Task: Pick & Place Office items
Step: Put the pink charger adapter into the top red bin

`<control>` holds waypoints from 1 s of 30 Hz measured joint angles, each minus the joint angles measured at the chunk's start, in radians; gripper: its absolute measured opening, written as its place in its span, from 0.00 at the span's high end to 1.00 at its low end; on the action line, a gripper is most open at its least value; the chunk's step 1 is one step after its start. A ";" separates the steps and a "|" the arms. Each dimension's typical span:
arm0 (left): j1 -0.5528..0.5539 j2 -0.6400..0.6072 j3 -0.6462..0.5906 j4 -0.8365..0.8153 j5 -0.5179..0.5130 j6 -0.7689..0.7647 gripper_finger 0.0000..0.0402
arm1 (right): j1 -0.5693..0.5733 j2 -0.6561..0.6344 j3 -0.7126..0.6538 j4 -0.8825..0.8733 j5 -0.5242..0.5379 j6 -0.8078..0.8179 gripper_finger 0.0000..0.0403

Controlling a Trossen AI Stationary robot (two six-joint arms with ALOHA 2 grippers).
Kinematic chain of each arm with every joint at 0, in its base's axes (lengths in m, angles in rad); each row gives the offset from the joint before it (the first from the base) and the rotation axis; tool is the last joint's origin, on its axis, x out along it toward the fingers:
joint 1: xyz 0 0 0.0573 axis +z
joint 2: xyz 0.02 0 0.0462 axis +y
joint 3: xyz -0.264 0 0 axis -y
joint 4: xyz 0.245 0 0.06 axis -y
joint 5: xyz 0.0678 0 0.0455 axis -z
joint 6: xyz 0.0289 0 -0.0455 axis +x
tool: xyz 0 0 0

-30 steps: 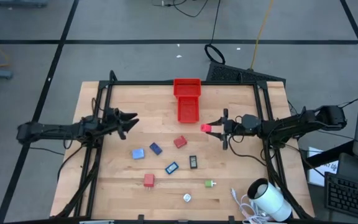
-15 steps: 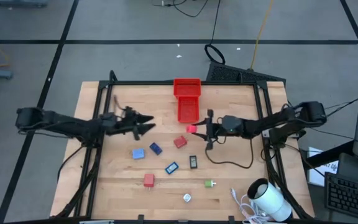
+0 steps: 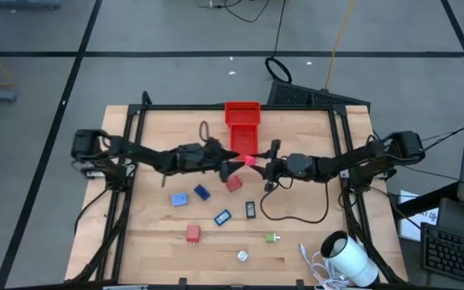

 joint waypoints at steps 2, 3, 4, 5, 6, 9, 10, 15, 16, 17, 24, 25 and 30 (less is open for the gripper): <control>0.000 0.041 0.035 0.000 0.000 0.000 0.28 | 0.005 0.000 0.000 0.000 0.002 -0.009 0.62; 0.000 0.055 0.048 0.000 0.001 0.000 0.28 | 0.006 0.000 0.000 -0.001 0.002 -0.011 0.62; 0.000 0.071 0.060 0.001 0.007 0.000 0.28 | 0.006 0.000 0.000 -0.002 0.002 -0.012 0.61; 0.000 0.081 0.070 0.001 0.020 0.000 0.28 | 0.005 0.000 0.000 -0.002 0.004 -0.012 0.61; 0.000 0.088 0.077 -0.001 0.033 0.000 0.28 | 0.005 0.000 0.000 -0.002 0.005 -0.012 0.60; 0.000 0.103 0.091 0.000 0.060 0.001 0.29 | 0.005 0.000 0.000 -0.002 0.011 -0.014 0.60; 0.000 0.103 0.091 0.000 0.069 0.001 0.29 | 0.005 0.000 0.000 -0.001 0.024 -0.018 0.60; 0.001 0.104 0.091 -0.001 0.071 0.000 0.35 | 0.005 0.000 0.000 -0.002 0.026 -0.019 0.61; 0.001 0.104 0.091 -0.002 0.070 0.000 0.36 | 0.005 0.000 0.000 -0.003 0.026 -0.020 0.62; 0.001 0.104 0.091 -0.002 0.070 0.000 0.38 | 0.005 0.000 0.000 -0.003 0.026 -0.019 0.62; 0.002 0.105 0.091 -0.008 0.065 0.000 0.51 | 0.005 -0.001 0.000 -0.010 0.024 -0.016 0.60; 0.002 0.105 0.091 -0.008 0.064 -0.001 0.53 | 0.005 -0.001 0.000 -0.014 0.023 -0.016 0.60; 0.017 0.106 0.091 -0.004 0.071 -0.020 0.59 | 0.005 -0.001 0.000 -0.019 0.026 -0.004 0.62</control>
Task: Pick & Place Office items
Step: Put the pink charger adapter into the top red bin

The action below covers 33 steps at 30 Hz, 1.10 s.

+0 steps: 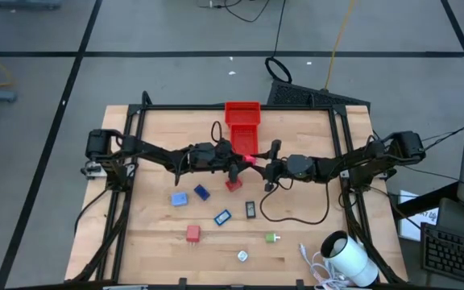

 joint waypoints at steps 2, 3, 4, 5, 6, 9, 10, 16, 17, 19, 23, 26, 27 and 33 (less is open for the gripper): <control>0.007 0.000 0.000 0.000 0.006 0.005 0.57 | 0.000 0.000 0.000 0.000 -0.001 0.001 0.61; 0.007 0.000 0.000 -0.001 0.008 0.008 0.55 | 0.000 0.000 0.000 -0.001 -0.001 0.004 0.60; 0.007 0.000 0.000 -0.002 0.007 0.013 0.52 | 0.000 0.000 0.000 -0.001 -0.004 0.007 0.60; 0.007 0.000 0.000 -0.003 0.006 0.018 0.50 | 0.000 0.000 0.000 -0.005 -0.005 0.010 0.60; 0.007 0.000 0.000 -0.003 0.006 0.024 0.47 | 0.000 0.001 0.000 -0.009 -0.006 0.011 0.60; 0.007 0.000 0.000 0.014 -0.007 0.040 0.43 | 0.000 0.002 -0.001 -0.015 -0.028 0.017 0.61; 0.007 -0.001 0.001 0.022 -0.015 0.045 0.43 | 0.000 0.002 -0.001 -0.016 -0.034 0.017 0.61; 0.001 -0.001 0.001 0.025 -0.019 0.050 0.56 | 0.000 0.002 -0.001 -0.022 -0.029 0.015 0.60; 0.001 -0.001 0.001 0.025 -0.015 0.050 0.59 | 0.000 0.002 -0.001 -0.021 -0.029 0.012 0.60; 0.002 -0.001 0.001 0.024 -0.011 0.044 0.63 | 0.000 0.002 -0.001 -0.019 -0.029 0.006 0.60; 0.002 -0.002 0.001 0.023 -0.008 0.034 0.68 | 0.006 0.002 -0.002 -0.009 -0.012 -0.014 0.61; 0.001 -0.003 0.001 0.015 -0.005 0.012 0.66 | 0.010 0.002 -0.002 -0.005 -0.004 -0.023 0.61; 0.001 -0.003 0.001 0.012 -0.004 0.001 0.64 | 0.010 0.002 -0.002 -0.005 -0.004 -0.024 0.61; 0.000 -0.003 0.002 -0.033 0.011 -0.016 0.51 | 0.012 0.002 -0.002 0.017 0.015 -0.033 0.60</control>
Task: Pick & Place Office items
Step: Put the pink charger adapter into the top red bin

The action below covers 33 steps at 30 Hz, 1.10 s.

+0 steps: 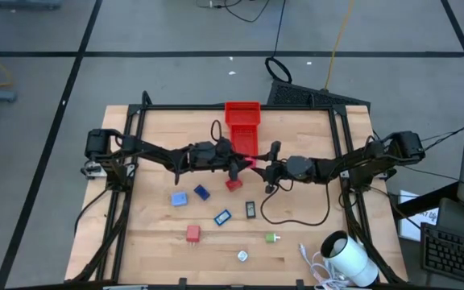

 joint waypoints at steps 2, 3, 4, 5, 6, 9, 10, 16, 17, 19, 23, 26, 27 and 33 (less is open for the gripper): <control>-0.002 0.001 -0.001 -0.023 0.002 0.000 0.46 | 0.000 -0.002 0.001 0.014 0.006 -0.006 0.61; -0.003 0.001 -0.001 -0.029 0.002 0.000 0.44 | 0.000 -0.002 0.001 0.018 0.005 -0.007 0.61; -0.003 0.001 -0.001 -0.029 0.003 0.002 0.42 | 0.001 -0.002 0.002 0.018 0.004 -0.006 0.61; -0.002 0.001 -0.001 -0.024 0.000 0.006 0.41 | 0.000 -0.002 0.002 0.015 0.002 -0.006 0.61; -0.002 0.001 -0.001 -0.017 -0.002 0.008 0.39 | 0.001 -0.002 0.001 0.012 0.000 -0.006 0.61; -0.001 0.001 -0.001 0.006 -0.004 0.008 0.37 | 0.001 -0.002 0.001 0.001 -0.011 -0.006 0.60; -0.001 0.001 -0.001 0.011 -0.005 0.008 0.36 | 0.001 -0.002 0.002 -0.006 -0.012 -0.005 0.60; -0.001 0.001 -0.001 0.014 -0.007 0.004 0.36 | 0.001 -0.002 0.002 -0.012 -0.012 0.009 0.61; -0.001 0.001 -0.001 0.014 -0.008 0.004 0.36 | 0.001 -0.002 0.002 -0.012 -0.012 0.010 0.61; -0.001 0.001 -0.001 0.014 -0.008 0.004 0.36 | 0.001 -0.002 0.002 -0.012 -0.012 0.010 0.60; 0.000 0.001 -0.001 0.014 -0.008 0.003 0.37 | 0.001 -0.002 0.002 -0.012 -0.013 0.019 0.60; 0.000 0.001 -0.001 0.014 -0.009 0.014 0.44 | 0.001 -0.002 0.002 -0.012 -0.017 0.021 0.60; 0.000 0.001 -0.001 0.014 -0.009 0.022 0.48 | 0.001 -0.002 0.002 -0.012 -0.017 0.022 0.60; 0.001 0.001 -0.001 0.014 -0.012 0.067 0.60 | 0.001 -0.002 0.002 -0.011 -0.016 0.107 0.57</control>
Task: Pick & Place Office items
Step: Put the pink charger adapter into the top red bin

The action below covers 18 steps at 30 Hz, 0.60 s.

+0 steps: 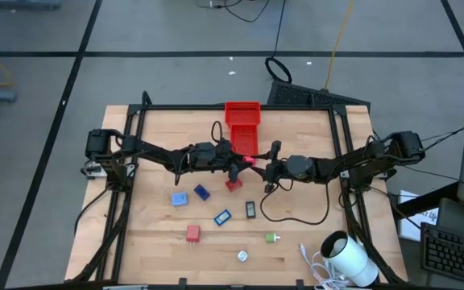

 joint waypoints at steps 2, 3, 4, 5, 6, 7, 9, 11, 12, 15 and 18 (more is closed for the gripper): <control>0.006 -0.002 0.000 -0.002 0.002 0.029 0.60 | 0.000 0.000 0.000 0.000 0.000 0.063 0.56; 0.010 -0.008 0.000 -0.011 0.007 0.040 0.60 | 0.000 0.000 0.000 0.000 -0.001 0.094 0.55; 0.015 -0.015 0.000 -0.018 0.012 0.052 0.60 | 0.000 -0.006 0.000 -0.003 -0.002 0.119 0.55; 0.021 -0.025 0.000 -0.025 0.015 0.065 0.60 | 0.000 -0.019 0.001 -0.013 -0.002 0.143 0.54; 0.027 -0.039 0.000 -0.036 0.015 0.080 0.60 | -0.001 -0.034 0.001 -0.024 -0.001 0.162 0.54; 0.034 -0.051 0.000 -0.048 0.012 0.091 0.60 | -0.001 -0.052 0.001 -0.043 0.003 0.177 0.54; 0.048 -0.081 -0.001 -0.075 -0.002 0.111 0.60 | -0.001 -0.103 0.001 -0.112 -0.002 0.213 0.54; 0.064 -0.113 -0.001 -0.092 -0.014 0.138 0.60 | -0.001 -0.161 -0.001 -0.173 -0.008 0.253 0.54; 0.071 -0.128 -0.001 -0.108 -0.021 0.153 0.60 | -0.001 -0.196 0.000 -0.205 -0.010 0.271 0.54; 0.090 -0.162 -0.001 -0.124 -0.049 0.183 0.60 | -0.003 -0.283 0.000 -0.309 -0.027 0.330 0.54; 0.115 -0.183 -0.001 -0.128 -0.082 0.219 0.60 | -0.002 -0.351 -0.031 -0.341 -0.088 0.377 0.54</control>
